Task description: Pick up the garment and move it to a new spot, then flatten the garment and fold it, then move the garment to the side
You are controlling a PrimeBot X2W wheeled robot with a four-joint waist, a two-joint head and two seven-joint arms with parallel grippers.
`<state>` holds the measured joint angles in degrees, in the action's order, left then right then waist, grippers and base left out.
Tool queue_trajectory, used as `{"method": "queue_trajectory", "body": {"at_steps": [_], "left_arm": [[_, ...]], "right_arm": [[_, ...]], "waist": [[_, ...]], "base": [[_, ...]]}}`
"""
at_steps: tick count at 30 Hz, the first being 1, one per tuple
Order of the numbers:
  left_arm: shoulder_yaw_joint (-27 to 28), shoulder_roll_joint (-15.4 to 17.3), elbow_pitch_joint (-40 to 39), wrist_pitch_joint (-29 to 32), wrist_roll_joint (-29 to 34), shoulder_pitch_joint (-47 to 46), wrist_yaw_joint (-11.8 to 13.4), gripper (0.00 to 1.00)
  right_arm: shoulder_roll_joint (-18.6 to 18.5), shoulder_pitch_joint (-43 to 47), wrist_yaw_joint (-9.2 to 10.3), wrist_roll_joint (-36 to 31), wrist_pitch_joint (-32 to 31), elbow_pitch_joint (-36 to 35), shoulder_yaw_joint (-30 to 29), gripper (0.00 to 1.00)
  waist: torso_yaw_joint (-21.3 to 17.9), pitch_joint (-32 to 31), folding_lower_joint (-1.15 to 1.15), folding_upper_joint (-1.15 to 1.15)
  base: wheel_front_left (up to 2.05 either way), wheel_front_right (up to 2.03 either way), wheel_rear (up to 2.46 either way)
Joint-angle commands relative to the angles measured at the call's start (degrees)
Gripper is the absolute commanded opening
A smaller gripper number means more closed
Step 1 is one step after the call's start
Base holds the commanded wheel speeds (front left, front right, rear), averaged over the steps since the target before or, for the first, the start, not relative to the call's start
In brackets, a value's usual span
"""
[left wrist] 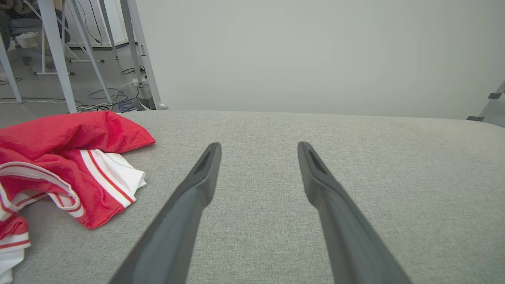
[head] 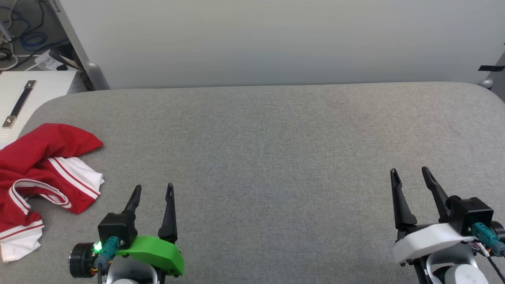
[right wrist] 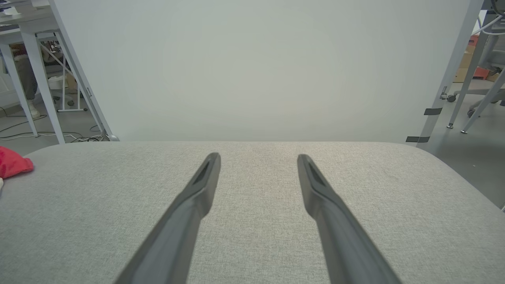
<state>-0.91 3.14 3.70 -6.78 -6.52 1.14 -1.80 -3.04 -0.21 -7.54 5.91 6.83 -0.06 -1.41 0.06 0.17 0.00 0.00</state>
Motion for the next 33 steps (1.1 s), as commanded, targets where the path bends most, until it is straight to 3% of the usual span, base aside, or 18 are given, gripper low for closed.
{"method": "queue_trajectory", "body": {"at_steps": [1, 20, 33], "left_arm": [[-0.01, -0.13, 0.15, -0.70, -0.57, 0.29, -0.30, 1.00], [-0.60, -0.17, 1.73, -2.94, -2.18, 0.21, -0.86, 1.00], [-0.84, -0.20, 2.91, -4.49, -3.54, -0.12, -1.05, 1.00]], "right_arm": [[0.08, -0.24, 0.03, 0.62, 0.76, -0.13, -0.12, 1.00], [0.10, -0.11, 0.03, 1.72, 2.97, 0.53, -0.17, 1.00], [0.12, -0.34, 0.04, 0.28, 4.49, 1.99, 1.53, 1.00]], "waist": [[0.03, 0.01, 0.00, 0.00], [0.80, 0.44, 0.00, 0.00], [6.33, 1.47, 0.00, 0.00]], "base": [[0.00, 0.00, 0.00], [0.00, 0.00, 0.00], [0.00, 0.00, 0.00]]}}
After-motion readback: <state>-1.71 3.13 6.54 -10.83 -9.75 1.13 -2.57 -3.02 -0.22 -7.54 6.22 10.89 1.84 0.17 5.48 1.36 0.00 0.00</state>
